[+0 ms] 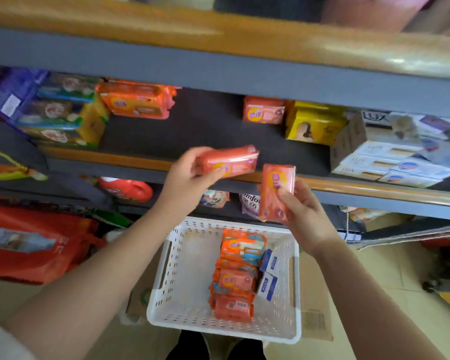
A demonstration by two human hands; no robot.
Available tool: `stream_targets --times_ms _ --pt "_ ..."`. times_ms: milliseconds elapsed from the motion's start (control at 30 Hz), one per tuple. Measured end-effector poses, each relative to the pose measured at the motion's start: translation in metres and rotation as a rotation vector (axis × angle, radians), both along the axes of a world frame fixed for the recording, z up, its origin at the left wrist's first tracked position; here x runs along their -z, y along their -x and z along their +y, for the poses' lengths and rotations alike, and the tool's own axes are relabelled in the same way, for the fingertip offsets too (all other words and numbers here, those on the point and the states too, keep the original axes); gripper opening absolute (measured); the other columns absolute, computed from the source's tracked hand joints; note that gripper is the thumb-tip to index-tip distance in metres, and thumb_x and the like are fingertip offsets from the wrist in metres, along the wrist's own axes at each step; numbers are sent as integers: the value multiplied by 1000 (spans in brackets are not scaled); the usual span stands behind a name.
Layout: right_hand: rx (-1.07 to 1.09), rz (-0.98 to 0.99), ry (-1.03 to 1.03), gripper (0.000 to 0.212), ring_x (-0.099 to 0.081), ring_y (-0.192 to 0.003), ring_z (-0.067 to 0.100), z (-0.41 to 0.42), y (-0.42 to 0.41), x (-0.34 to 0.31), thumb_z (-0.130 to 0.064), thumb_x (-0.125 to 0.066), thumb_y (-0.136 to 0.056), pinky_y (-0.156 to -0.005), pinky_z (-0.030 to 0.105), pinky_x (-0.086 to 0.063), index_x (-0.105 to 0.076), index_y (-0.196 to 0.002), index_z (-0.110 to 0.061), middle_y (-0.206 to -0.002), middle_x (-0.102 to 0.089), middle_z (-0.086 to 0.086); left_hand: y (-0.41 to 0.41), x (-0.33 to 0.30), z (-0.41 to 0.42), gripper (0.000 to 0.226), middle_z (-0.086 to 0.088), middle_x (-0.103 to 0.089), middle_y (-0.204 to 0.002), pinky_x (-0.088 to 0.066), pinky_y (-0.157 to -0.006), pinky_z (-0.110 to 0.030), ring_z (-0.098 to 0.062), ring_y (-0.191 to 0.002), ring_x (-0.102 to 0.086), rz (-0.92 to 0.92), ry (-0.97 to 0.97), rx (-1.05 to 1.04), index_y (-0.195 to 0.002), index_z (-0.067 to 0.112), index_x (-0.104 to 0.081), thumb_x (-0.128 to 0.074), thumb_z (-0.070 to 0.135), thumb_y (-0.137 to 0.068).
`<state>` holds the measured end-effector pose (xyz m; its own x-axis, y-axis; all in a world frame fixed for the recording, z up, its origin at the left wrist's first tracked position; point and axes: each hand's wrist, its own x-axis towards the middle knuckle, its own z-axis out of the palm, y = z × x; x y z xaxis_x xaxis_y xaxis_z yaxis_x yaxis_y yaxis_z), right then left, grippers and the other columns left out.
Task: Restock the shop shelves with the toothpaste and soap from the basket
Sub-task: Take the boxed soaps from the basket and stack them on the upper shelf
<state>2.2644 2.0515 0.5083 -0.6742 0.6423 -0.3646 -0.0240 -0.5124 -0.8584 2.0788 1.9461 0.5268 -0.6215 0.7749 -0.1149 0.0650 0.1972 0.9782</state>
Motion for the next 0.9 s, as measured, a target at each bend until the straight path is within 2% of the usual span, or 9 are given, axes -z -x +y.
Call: stream_targets --times_ms 67,100,233,367,533,667,733,800,900 --pt "58 11 -103 13 -66 -71 7 4 4 -7 -23 -62 -85 -61 27 -55 -60 -97 -24 -80 -70 -6 6 -3 27 31 9 -63 -96 -53 -82 -28 0 -84 -61 4 -32 -51 -98 28 -56 -69 9 -78" --pt "81 13 -152 11 -65 -70 6 8 6 -7 -20 -55 -89 -59 25 -54 -60 -98 -24 -81 -68 -6 9 -1 43 31 5 -63 -98 -52 -85 -31 -5 -86 -61 11 -35 -73 -101 24 -56 -70 9 -78" --pt "113 3 -248 14 -64 -73 6 27 16 -10 -18 -49 -93 -59 24 -54 -59 -99 -26 -87 -67 -5 20 15 104 41 -8 -66 -107 -48 -92 -37 -22 -99 -62 212 67 -91 -107 12 -57 -76 13 -71" --pt "59 -71 -260 14 -67 -77 4 47 25 -11 -24 -46 -95 -62 26 -55 -58 -100 -30 -90 -68 -10 33 29 137 41 -11 -65 -109 -48 -93 -36 -24 -100 -61 140 91 -121 -108 10 -58 -76 13 -71" --pt "55 -182 -359 18 -59 -53 -1 58 39 -26 -23 -49 -94 -40 18 -47 -51 -112 -23 -85 -59 -6 46 43 145 44 -15 -62 -110 -40 -83 -23 -25 -99 -58 405 146 -60 -114 13 -61 -75 19 -73" --pt "105 -308 -568 33 -59 -48 10 79 52 -31 -10 -65 -82 -40 23 -46 -46 -109 -9 -79 -61 1 43 41 150 54 -10 -63 -104 -47 -82 -29 -20 -90 -59 275 126 -44 -120 8 -50 -76 20 -73" --pt "51 -480 -831 45 -59 -60 23 89 58 -28 -13 -68 -78 -49 28 -40 -42 -114 -6 -86 -65 8 42 41 152 50 -10 -64 -100 -52 -82 -35 -20 -87 -61 252 116 -7 -114 6 -52 -76 20 -73" --pt "-51 -681 -1091 50 -60 -87 31 96 62 -21 -15 -67 -78 -63 28 -37 -40 -119 -7 -104 -65 14 45 39 150 46 -8 -62 -95 -54 -82 -41 -22 -83 -61 192 105 27 -113 4 -52 -74 14 -75" --pt "-211 -869 -1258 49 -51 -108 38 94 71 -10 -17 -65 -82 -78 42 -48 -40 -123 -11 -114 -59 19 53 37 141 40 -13 -63 -102 -52 -84 -35 -18 -85 -58 271 125 146 -118 3 -50 -64 3 -81"
